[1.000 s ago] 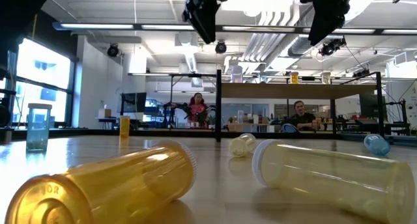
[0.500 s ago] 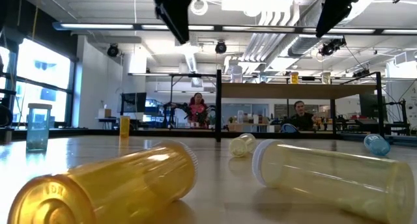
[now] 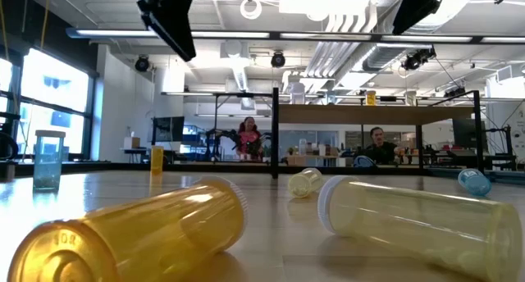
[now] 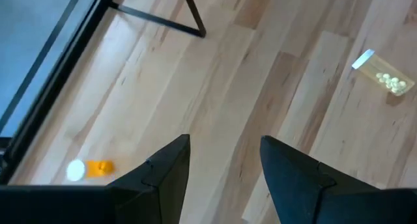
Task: Pick and place medicine bottles onto shelf by color
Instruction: Put the right blue pill bottle on the shelf aligned with the other blue pill bottle
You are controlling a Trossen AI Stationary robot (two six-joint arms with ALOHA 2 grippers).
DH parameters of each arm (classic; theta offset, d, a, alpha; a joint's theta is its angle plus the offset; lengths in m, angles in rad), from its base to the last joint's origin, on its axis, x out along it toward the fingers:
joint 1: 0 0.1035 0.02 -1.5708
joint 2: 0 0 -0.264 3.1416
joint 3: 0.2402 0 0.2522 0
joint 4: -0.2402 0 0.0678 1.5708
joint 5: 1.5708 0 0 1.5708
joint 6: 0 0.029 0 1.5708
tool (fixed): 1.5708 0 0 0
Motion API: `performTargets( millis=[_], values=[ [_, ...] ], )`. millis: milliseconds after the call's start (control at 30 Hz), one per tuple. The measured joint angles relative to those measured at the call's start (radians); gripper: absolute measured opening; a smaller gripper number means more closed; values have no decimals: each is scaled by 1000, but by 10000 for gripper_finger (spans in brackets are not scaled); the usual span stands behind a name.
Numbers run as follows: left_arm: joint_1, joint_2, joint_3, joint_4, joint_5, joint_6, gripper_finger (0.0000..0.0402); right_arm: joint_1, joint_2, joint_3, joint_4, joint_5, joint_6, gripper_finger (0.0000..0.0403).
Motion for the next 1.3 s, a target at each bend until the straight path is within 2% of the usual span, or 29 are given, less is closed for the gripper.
performTargets(
  millis=[200,433,533,767,967,1300],
  values=[
    [-23,-75,-177,180,0,-8,175,33,-1,-6,-40,0,157,181],
    [-21,-114,-312,461,-1,75,175,66,0,-120,-55,-26,465,181],
    [-20,-114,-319,537,0,142,175,81,0,-168,-55,-56,609,181],
    [-9,-111,-319,644,13,253,175,111,0,-268,-41,-132,830,181],
    [-9,-111,-319,672,26,298,175,115,0,-353,36,-199,917,181],
    [-9,-110,-319,671,30,345,175,116,0,-496,260,-325,1054,181]
  ],
)
